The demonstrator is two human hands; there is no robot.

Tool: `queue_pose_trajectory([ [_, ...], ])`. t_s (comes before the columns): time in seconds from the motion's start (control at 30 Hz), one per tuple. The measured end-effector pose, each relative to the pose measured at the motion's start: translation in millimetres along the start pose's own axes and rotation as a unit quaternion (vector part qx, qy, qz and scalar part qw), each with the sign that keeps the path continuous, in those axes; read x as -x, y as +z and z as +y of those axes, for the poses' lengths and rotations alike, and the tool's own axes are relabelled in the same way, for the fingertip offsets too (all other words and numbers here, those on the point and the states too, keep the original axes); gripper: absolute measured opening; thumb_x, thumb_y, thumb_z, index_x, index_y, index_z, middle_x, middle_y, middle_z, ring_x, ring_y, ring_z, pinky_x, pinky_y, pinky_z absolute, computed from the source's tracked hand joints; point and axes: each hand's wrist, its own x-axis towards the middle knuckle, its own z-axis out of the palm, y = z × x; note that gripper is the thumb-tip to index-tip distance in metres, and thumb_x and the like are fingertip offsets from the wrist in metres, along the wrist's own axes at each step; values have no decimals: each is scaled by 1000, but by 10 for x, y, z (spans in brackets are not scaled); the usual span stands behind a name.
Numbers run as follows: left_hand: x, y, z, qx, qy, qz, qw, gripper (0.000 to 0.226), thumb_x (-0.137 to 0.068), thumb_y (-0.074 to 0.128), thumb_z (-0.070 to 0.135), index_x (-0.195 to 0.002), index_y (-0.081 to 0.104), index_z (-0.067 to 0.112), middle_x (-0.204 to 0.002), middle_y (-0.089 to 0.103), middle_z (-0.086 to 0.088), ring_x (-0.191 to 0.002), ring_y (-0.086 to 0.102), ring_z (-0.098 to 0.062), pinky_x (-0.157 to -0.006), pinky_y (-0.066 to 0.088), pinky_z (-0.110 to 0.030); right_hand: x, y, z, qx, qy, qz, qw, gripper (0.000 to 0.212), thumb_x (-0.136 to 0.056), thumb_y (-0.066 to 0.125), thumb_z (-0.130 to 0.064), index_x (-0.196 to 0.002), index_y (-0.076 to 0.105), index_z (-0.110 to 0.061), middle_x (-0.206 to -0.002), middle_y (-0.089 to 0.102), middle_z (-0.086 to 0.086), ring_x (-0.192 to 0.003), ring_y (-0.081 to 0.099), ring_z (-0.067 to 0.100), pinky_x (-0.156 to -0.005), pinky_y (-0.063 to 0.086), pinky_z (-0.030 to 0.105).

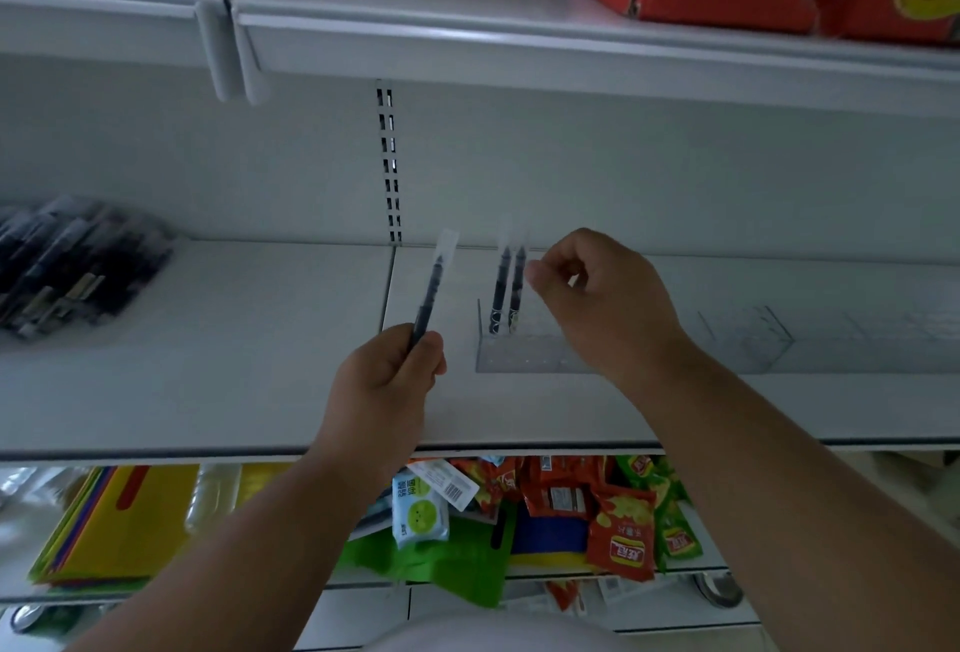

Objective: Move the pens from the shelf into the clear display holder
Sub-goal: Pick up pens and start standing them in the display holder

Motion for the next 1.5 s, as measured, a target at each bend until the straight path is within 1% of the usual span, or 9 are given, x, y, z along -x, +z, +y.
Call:
queue_pose_trajectory([
  [0.17, 73, 220, 192, -112, 87, -67, 988, 30, -97, 50, 26, -70, 57, 17, -48, 42, 9, -43, 35, -6, -44, 28, -21, 63, -60, -185, -212, 31, -100, 972, 21, -91, 66, -30, -85, 68, -10, -79, 71, 5, -54, 53, 8, -58, 44, 27],
  [0.4, -79, 299, 169, -279, 177, 12, 944, 20, -96, 50, 34, -78, 55, 26, -62, 50, 8, -58, 49, -5, -49, 28, -20, 17, -259, 12, -289, 60, 34, 955, 19, -96, 58, -17, -80, 63, -8, -79, 72, 1, -51, 54, 13, -49, 42, 19],
  [0.53, -106, 336, 98, -304, 269, 33, 913, 22, -92, 47, 34, -97, 63, 20, -83, 57, 9, -75, 51, -7, -67, 39, -20, -83, -301, 126, -224, 20, 107, 968, 19, -96, 59, -20, -79, 59, -12, -75, 69, 4, -52, 61, 11, -51, 43, 19],
  [0.7, -139, 419, -53, -405, 326, -20, 854, 43, -89, 48, 32, -122, 64, 10, -119, 61, -4, -114, 53, -21, -98, 46, -38, -163, -284, 181, -137, -49, 126, 981, 17, -96, 58, -24, -81, 54, -18, -73, 65, 1, -57, 62, 14, -55, 49, 22],
  [0.83, -113, 439, -126, -449, 314, -34, 836, 48, -89, 47, 34, -129, 62, 12, -125, 61, -1, -118, 54, -22, -98, 47, -41, -185, -202, 150, -88, -104, 85, 987, 12, -96, 57, -26, -85, 53, -24, -73, 62, -11, -61, 61, 9, -59, 50, 21],
  [0.93, -89, 456, -148, -447, 311, -29, 838, 50, -88, 48, 34, -130, 61, 12, -128, 61, -2, -119, 53, -21, -99, 45, -39, -220, -171, 112, -72, -127, 78, 986, 13, -96, 58, -25, -86, 53, -21, -70, 55, -18, -62, 57, 1, -58, 42, 8],
  [1.13, -95, 431, -169, -438, 307, -42, 844, 51, -86, 47, 33, -132, 60, 14, -131, 59, 0, -123, 50, -20, -101, 44, -39, -269, -194, 133, -14, -138, 78, 987, 19, -96, 59, -24, -82, 47, -21, -68, 48, -22, -66, 51, -14, -58, 34, 1],
  [1.37, -136, 436, -140, -426, 308, -35, 850, 46, -86, 47, 33, -126, 65, 16, -123, 63, 3, -117, 55, -19, -99, 45, -37, -216, 79, 284, 10, -117, 7, 993, 21, -97, 57, -26, -83, 48, -12, -61, 46, -7, -52, 42, 7, -50, 36, 25],
  [1.5, -147, 438, -152, -426, 308, -29, 850, 45, -87, 47, 34, -125, 66, 18, -120, 63, 3, -117, 55, -19, -98, 46, -38, -166, 201, 421, 57, -103, -21, 993, 24, -98, 56, -24, -78, 45, -15, -60, 43, -8, -53, 39, 7, -53, 30, 28],
])
